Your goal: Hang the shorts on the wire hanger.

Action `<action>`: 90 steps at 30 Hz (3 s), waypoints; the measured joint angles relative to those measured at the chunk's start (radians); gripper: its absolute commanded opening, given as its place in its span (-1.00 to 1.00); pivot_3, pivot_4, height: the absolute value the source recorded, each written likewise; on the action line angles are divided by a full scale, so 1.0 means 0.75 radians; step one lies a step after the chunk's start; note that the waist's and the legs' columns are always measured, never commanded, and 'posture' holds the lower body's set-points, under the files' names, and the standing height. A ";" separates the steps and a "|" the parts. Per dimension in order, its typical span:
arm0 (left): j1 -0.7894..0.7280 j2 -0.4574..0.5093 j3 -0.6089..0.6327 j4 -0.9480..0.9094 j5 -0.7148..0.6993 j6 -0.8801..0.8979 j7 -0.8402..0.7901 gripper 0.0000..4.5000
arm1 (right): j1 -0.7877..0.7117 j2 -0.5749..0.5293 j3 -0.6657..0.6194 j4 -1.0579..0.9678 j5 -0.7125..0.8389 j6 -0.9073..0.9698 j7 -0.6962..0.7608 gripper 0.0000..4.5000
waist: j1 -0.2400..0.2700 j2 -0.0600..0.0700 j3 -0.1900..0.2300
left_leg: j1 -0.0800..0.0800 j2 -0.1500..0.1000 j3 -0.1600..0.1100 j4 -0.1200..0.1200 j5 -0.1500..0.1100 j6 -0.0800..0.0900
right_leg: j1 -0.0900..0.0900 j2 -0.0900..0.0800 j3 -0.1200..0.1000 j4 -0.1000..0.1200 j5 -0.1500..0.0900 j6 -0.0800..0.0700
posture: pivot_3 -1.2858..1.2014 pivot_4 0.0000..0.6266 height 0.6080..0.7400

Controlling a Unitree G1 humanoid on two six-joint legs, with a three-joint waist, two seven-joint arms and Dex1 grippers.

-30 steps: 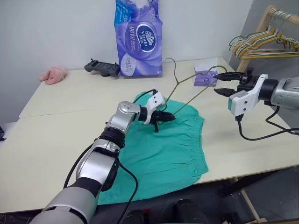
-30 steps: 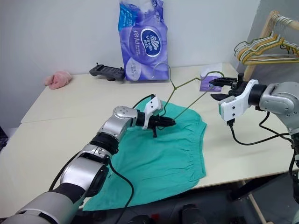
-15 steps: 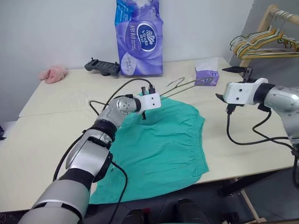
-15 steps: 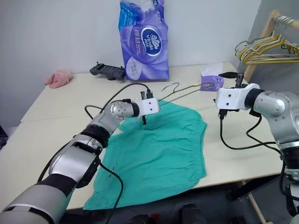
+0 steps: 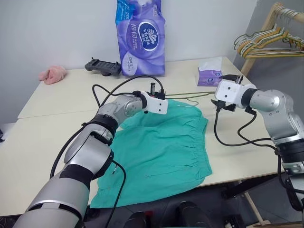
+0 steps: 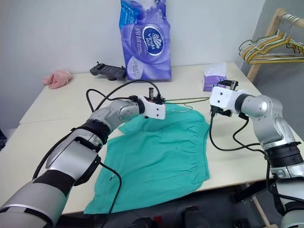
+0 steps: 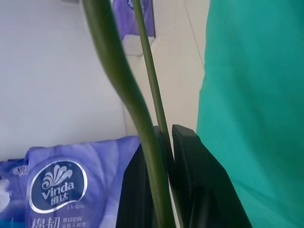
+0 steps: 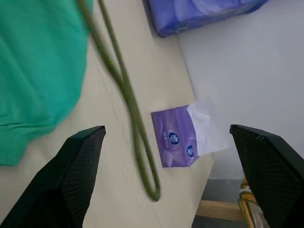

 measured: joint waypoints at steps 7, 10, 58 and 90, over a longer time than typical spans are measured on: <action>0.000 0.002 -0.001 -0.001 0.020 -0.019 0.007 -1.00 | -0.027 0.032 0.025 0.112 -0.013 -0.013 -0.009 0.99 | -0.001 0.000 0.000 | 0.000 0.000 0.000 0.000 0.000 0.000 | 0.000 0.000 0.000 0.000 0.000 0.000 | -0.09 -0.90 1.00; 0.000 0.001 -0.001 -0.002 0.030 -0.025 0.012 -1.00 | -0.027 0.056 0.059 0.160 -0.014 -0.032 -0.009 0.99 | -0.001 0.000 0.000 | -0.001 0.000 0.001 0.000 0.000 0.000 | -0.001 0.000 0.000 0.001 0.000 0.000 | -0.08 -0.91 1.00; -0.005 -0.007 0.026 -0.008 -0.032 -0.050 -0.089 0.09 | -0.147 0.012 0.195 0.401 -0.236 -0.480 -0.159 -1.00 | 0.001 0.000 0.000 | -0.002 -0.001 0.002 0.000 0.000 0.000 | -0.003 0.000 0.002 0.002 0.000 0.000 | -0.06 -0.88 1.00; 0.865 0.173 0.456 -1.282 -1.427 0.822 -1.202 0.98 | 0.807 -0.346 -0.505 -0.229 0.749 0.870 0.503 -1.00 | 0.042 0.001 -0.001 | 0.000 0.002 -0.004 0.014 -0.006 0.009 | 0.007 0.001 -0.003 0.003 0.000 0.000 | -0.09 -0.79 1.00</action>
